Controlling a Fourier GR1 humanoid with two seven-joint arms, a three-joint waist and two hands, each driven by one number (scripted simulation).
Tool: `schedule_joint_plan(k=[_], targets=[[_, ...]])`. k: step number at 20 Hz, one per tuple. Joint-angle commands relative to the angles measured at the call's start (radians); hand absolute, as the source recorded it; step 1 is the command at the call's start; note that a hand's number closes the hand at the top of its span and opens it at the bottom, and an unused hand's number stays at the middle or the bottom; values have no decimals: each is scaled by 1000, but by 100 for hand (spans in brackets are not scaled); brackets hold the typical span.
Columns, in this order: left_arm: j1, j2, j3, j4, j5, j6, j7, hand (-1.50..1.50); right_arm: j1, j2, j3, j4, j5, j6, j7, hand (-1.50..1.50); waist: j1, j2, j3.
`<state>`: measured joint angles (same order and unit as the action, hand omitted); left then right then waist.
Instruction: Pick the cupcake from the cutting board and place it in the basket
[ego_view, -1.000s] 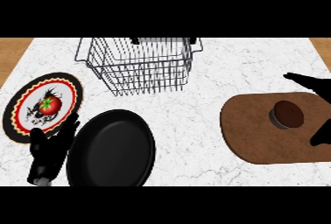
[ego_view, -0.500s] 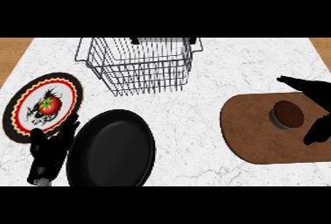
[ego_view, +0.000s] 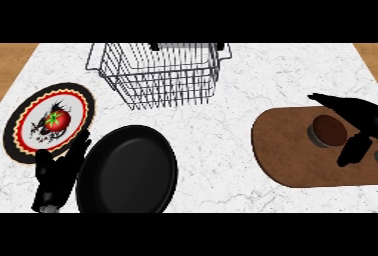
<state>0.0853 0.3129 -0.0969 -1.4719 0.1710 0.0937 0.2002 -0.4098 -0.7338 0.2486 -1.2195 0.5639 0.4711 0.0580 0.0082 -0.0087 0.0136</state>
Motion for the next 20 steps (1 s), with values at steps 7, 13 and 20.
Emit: schedule_joint_plan(k=[7, 13, 20], targets=[[53, -54, -32, 94, -34, 9, 32, 0, 47, 42, -6, 14, 58, -62, -44, -150, -10, 9, -14], [56, -28, -6, 90, -22, -26, 26, 0, -4, 29, 41, 81, 157, -116, -156, 150, 3, 13, -13], [38, -72, -15, 73, -51, 10, 35, 0, 4, 51, 39, 134, 230, -205, -206, 150, 0, 12, -13]])
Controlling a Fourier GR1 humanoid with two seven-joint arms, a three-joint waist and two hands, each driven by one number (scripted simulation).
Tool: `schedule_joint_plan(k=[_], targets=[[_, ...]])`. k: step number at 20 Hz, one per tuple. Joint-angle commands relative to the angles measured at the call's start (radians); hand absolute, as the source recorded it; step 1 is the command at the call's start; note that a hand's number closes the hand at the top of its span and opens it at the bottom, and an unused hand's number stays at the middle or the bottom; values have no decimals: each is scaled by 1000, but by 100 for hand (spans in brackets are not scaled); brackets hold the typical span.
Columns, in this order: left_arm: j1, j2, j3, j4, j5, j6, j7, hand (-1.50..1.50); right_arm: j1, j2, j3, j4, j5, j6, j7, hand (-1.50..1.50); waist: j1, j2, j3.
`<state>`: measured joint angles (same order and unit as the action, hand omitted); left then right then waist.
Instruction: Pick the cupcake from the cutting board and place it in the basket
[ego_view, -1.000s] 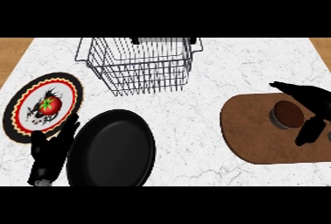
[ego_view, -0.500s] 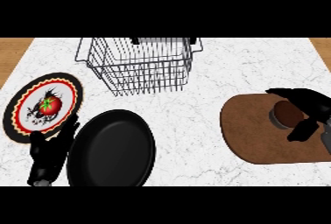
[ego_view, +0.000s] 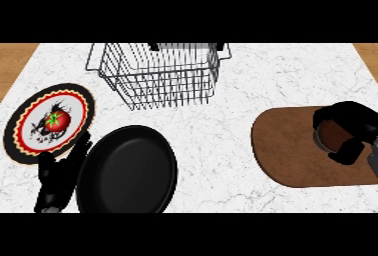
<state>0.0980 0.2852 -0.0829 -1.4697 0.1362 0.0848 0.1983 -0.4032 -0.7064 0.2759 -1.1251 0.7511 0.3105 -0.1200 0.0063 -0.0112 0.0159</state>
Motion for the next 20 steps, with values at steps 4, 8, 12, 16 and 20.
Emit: schedule_joint_plan(k=[4, 8, 12, 16, 20], targets=[[22, -9, -27, 49, 1, -25, 55, 0, -76, 365, 170, -133, 100, 8, 340, 150, 40, 10, -22], [-1, 1, -44, 21, -8, -42, 55, 0, -147, 571, 251, -145, 145, 12, 487, 150, 120, 17, -27], [-15, 2, -53, 30, -7, -58, 72, 0, -225, 697, 323, -141, 195, -39, 724, 150, 134, 16, -23], [-46, -13, -70, 31, -12, -61, 82, 0, -251, 703, 331, -214, 96, -221, 880, 150, 142, 20, -15], [-57, -15, -67, 52, -15, -62, 82, 0, -306, 705, 285, -345, 5, -488, 934, 150, 150, 20, -12]])
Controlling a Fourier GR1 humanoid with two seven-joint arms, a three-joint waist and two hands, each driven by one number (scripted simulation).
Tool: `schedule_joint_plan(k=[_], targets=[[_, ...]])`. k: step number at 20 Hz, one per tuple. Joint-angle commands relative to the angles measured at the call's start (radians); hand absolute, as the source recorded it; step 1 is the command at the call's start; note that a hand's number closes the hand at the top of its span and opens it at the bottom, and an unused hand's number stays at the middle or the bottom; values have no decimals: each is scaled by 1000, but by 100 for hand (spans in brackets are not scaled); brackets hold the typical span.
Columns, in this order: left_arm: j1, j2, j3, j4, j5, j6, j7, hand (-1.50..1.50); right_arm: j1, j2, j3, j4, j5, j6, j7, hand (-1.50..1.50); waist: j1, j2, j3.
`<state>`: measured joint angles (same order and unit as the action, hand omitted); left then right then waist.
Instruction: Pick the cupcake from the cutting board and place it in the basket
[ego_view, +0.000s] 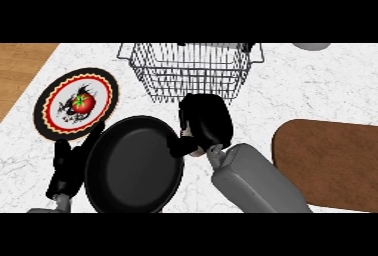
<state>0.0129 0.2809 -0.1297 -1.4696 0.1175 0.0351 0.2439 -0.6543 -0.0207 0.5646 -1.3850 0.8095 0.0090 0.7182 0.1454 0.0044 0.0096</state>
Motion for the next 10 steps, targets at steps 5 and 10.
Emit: schedule_joint_plan(k=[5, 10], targets=[[22, -21, -32, 68, -6, -7, 56, 0, -247, 20, 36, -128, -25, -373, 324, 150, 3, -8, -14], [31, -19, -17, 64, -2, 3, 72, 0, -450, 20, 42, -60, 14, -417, 553, 150, -17, -14, -16]])
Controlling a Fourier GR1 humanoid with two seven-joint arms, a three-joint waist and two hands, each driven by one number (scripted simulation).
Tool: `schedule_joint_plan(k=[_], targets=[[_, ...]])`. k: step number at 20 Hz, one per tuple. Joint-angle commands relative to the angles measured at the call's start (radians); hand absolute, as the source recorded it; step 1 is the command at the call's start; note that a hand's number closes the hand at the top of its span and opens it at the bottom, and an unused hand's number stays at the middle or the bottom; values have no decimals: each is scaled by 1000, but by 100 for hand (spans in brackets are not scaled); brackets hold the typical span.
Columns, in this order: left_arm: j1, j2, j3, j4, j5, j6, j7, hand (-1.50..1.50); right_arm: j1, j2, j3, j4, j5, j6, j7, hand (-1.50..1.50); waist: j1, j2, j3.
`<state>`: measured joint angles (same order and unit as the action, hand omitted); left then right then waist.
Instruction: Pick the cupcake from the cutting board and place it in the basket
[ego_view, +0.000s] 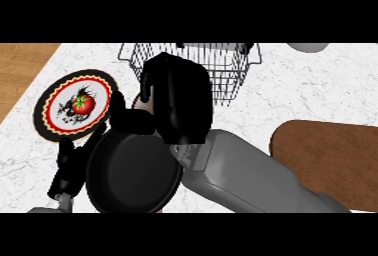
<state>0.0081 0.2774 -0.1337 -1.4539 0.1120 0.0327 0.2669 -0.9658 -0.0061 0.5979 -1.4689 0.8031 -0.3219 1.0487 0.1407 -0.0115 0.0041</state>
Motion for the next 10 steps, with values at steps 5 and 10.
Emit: schedule_joint_plan(k=[5, 10], targets=[[46, -16, -2, 37, -3, 20, 40, 0, -339, 6, -81, 124, 26, -69, 306, 150, -30, 5, -12], [52, -20, 5, 42, -1, 19, 35, 0, -480, 6, -162, 273, 10, -64, 338, 150, -52, 14, -11]])
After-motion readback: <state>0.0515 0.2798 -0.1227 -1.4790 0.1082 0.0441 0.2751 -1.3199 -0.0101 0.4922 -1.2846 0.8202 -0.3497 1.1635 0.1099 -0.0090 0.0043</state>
